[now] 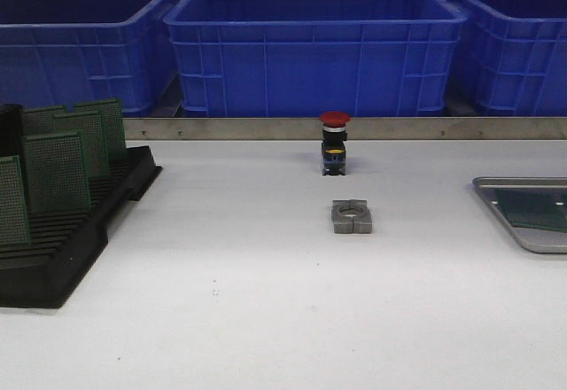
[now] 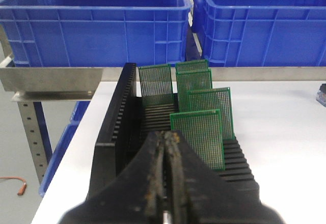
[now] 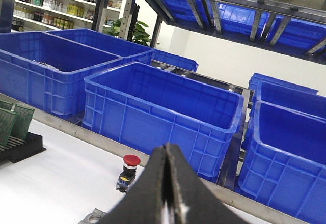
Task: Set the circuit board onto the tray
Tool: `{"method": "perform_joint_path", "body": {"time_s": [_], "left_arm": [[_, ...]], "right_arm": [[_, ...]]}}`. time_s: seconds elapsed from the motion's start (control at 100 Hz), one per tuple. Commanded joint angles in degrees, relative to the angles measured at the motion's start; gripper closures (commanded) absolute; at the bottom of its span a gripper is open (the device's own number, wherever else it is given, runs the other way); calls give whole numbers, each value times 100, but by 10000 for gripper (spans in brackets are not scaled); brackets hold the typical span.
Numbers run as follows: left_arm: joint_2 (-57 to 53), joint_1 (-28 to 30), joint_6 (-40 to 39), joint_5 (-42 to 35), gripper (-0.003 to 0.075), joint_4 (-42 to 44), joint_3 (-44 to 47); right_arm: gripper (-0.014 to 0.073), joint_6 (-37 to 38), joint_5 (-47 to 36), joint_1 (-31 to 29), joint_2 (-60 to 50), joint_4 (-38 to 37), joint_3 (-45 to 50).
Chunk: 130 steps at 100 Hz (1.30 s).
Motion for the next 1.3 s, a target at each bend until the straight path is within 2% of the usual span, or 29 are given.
{"method": "perform_joint_path", "body": {"time_s": [0.0, 0.19, 0.34, 1.15, 1.29], "left_arm": [[-184, 12, -74, -304, 741, 12, 282], [-173, 19, -51, -282, 741, 12, 282], [-173, 19, -54, -577, 741, -75, 282], [-173, 19, -54, -577, 741, -75, 282], [-173, 19, -54, -577, 741, -75, 282]], "right_arm": [[654, -34, -142, 9, 89, 157, -156], [654, -34, -142, 9, 89, 157, -156], [654, -34, -142, 9, 89, 157, -156], [654, -34, -142, 9, 89, 157, -156], [654, -34, -582, 9, 89, 157, -138]]}}
